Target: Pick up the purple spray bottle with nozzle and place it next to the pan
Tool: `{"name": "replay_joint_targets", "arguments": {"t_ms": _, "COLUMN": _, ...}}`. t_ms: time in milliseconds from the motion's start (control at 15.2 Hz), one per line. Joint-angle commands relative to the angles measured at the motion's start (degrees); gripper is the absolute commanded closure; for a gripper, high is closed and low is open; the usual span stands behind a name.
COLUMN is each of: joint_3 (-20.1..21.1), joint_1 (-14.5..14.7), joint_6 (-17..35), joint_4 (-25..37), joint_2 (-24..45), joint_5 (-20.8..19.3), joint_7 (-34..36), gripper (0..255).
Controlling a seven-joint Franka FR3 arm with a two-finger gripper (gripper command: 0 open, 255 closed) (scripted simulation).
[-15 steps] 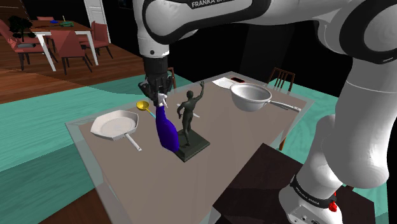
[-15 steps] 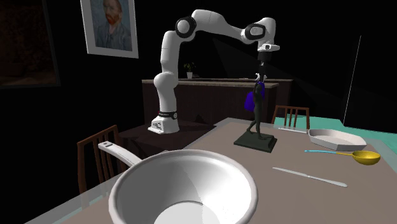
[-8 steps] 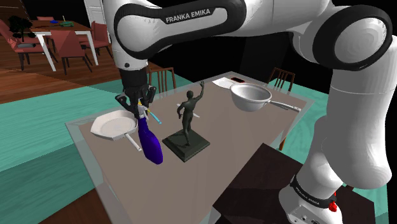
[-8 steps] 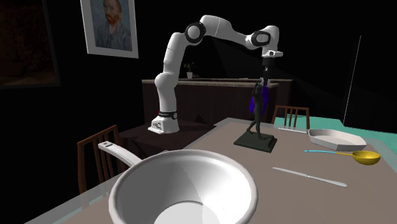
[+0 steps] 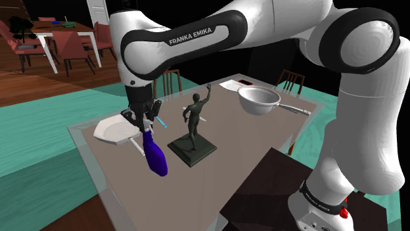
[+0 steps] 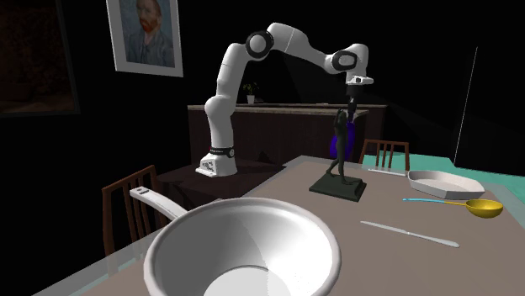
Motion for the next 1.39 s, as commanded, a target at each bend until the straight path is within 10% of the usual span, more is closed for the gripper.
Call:
{"name": "replay_joint_targets", "arguments": {"t_ms": 0, "joint_3": 0.0, "joint_1": 0.0, "joint_6": 1.6, "joint_4": -1.4, "joint_2": 0.2, "joint_5": 0.0, "joint_7": 0.0, "gripper": 255}}
{"name": "replay_joint_targets", "arguments": {"t_ms": 1056, "joint_3": -0.1, "joint_1": 0.0, "joint_6": 7.2, "joint_4": -5.1, "joint_2": 2.1, "joint_5": -0.3, "joint_7": 0.1, "gripper": 255}}
{"name": "replay_joint_targets", "arguments": {"t_ms": 1122, "joint_3": -0.1, "joint_1": 0.0, "joint_6": 7.2, "joint_4": -5.1, "joint_2": 2.1, "joint_5": -0.3, "joint_7": 0.1, "gripper": 0}}
{"name": "replay_joint_targets", "arguments": {"t_ms": 1320, "joint_3": -0.1, "joint_1": 0.0, "joint_6": 7.2, "joint_4": -5.1, "joint_2": 2.1, "joint_5": -0.3, "joint_7": 0.1, "gripper": 0}}
